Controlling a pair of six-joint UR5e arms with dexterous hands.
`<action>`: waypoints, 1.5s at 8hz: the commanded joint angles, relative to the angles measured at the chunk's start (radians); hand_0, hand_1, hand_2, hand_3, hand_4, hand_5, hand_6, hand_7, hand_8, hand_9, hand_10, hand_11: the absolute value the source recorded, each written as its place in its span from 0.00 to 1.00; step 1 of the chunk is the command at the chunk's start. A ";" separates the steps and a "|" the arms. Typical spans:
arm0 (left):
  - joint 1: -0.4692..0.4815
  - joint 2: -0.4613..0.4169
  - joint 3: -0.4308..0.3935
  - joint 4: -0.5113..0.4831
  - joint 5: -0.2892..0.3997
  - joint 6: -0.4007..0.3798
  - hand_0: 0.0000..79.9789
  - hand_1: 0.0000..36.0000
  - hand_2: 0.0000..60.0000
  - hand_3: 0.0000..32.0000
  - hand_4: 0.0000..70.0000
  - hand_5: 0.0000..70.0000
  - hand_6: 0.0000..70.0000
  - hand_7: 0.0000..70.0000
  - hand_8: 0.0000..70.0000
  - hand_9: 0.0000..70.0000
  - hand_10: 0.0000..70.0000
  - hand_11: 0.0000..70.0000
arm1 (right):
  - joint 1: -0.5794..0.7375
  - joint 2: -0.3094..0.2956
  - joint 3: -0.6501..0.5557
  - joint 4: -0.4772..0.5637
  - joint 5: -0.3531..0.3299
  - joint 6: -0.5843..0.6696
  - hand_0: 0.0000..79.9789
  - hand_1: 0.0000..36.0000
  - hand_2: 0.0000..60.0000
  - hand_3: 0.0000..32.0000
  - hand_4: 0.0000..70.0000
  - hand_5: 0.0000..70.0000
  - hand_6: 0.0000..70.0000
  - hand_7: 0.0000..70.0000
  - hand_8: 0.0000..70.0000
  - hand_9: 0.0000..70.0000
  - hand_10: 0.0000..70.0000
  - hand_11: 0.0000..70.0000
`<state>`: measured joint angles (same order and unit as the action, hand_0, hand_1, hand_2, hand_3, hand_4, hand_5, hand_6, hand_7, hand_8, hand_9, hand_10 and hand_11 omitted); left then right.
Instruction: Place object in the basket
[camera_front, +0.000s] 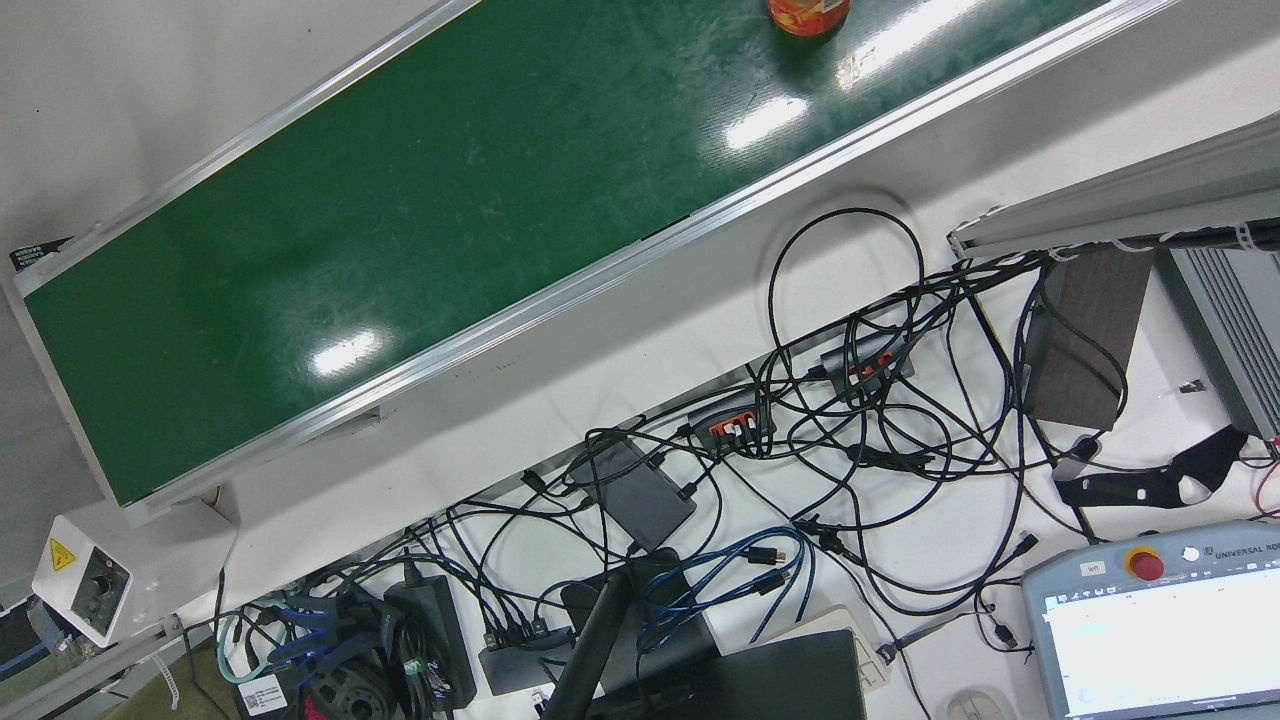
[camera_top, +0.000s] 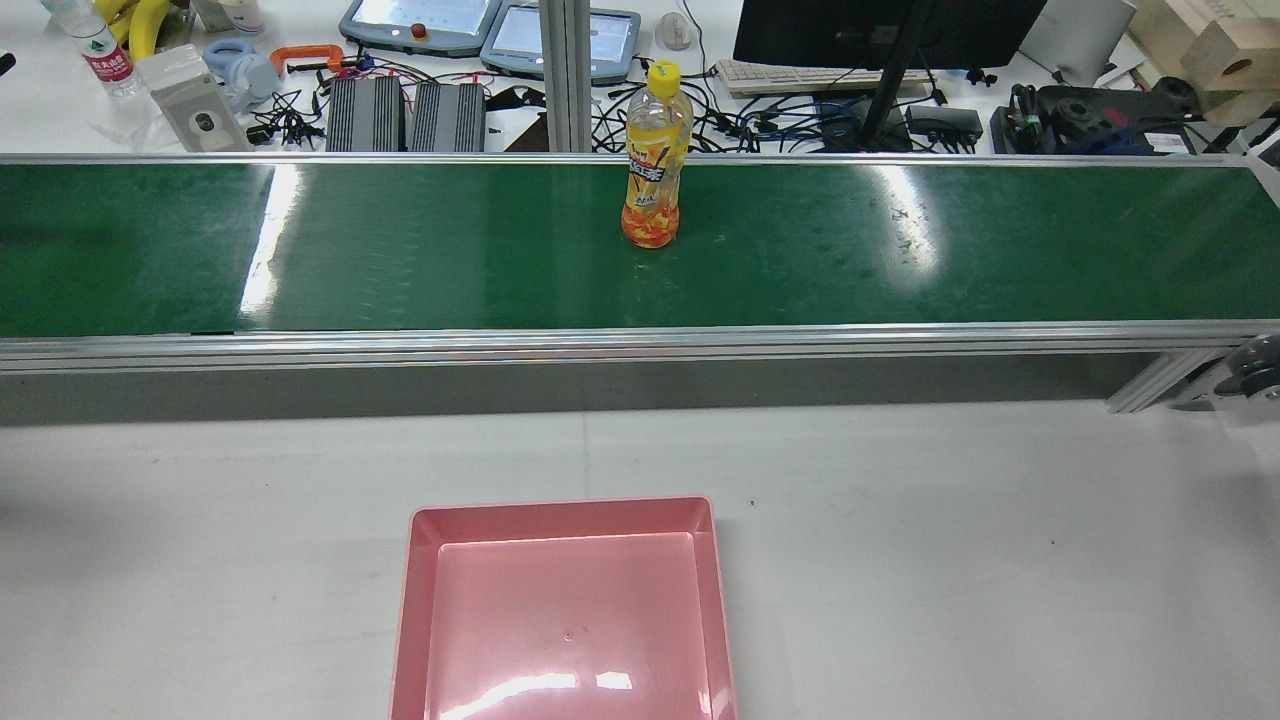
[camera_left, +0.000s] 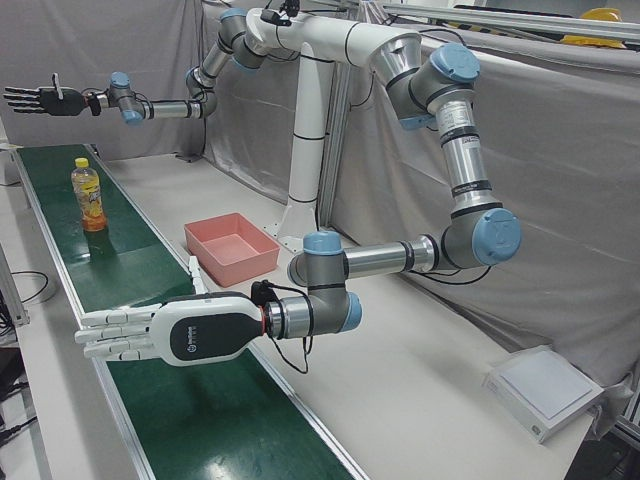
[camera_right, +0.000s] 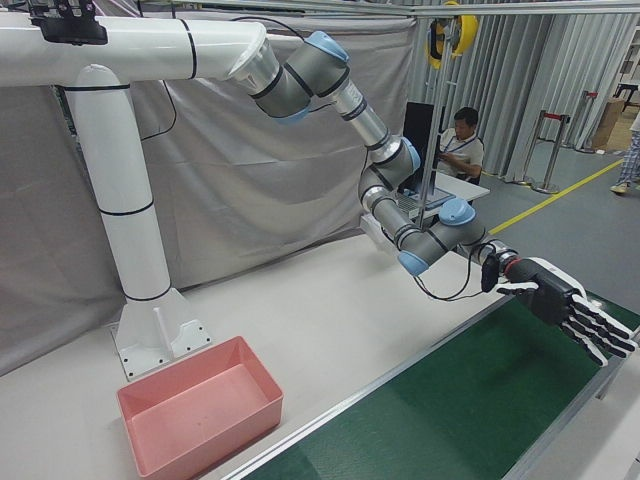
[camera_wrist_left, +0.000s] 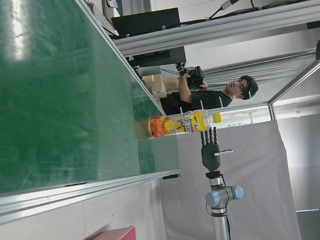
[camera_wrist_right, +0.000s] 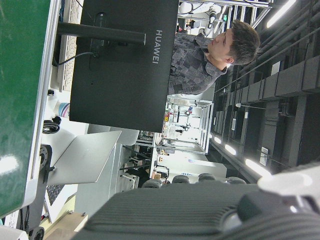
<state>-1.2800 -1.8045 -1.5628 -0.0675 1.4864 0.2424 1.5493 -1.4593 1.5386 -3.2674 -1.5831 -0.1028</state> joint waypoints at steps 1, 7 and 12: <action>0.002 0.004 -0.002 -0.005 0.000 0.012 0.59 0.33 0.00 0.00 0.00 0.06 0.00 0.00 0.00 0.00 0.09 0.16 | 0.000 -0.001 0.000 0.000 0.000 0.000 0.00 0.00 0.00 0.00 0.00 0.00 0.00 0.00 0.00 0.00 0.00 0.00; 0.034 -0.110 -0.051 0.127 0.000 0.071 0.62 0.37 0.00 0.00 0.01 0.07 0.00 0.00 0.00 0.00 0.10 0.17 | 0.000 0.000 0.000 0.000 0.000 0.000 0.00 0.00 0.00 0.00 0.00 0.00 0.00 0.00 0.00 0.00 0.00 0.00; 0.091 -0.127 -0.094 0.206 -0.020 0.067 0.60 0.33 0.00 0.00 0.00 0.05 0.00 0.00 0.00 0.02 0.11 0.18 | 0.000 -0.001 0.000 0.000 0.000 0.000 0.00 0.00 0.00 0.00 0.00 0.00 0.00 0.00 0.00 0.00 0.00 0.00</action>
<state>-1.2341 -1.9236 -1.6495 0.1344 1.4804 0.3109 1.5493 -1.4598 1.5386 -3.2674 -1.5831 -0.1028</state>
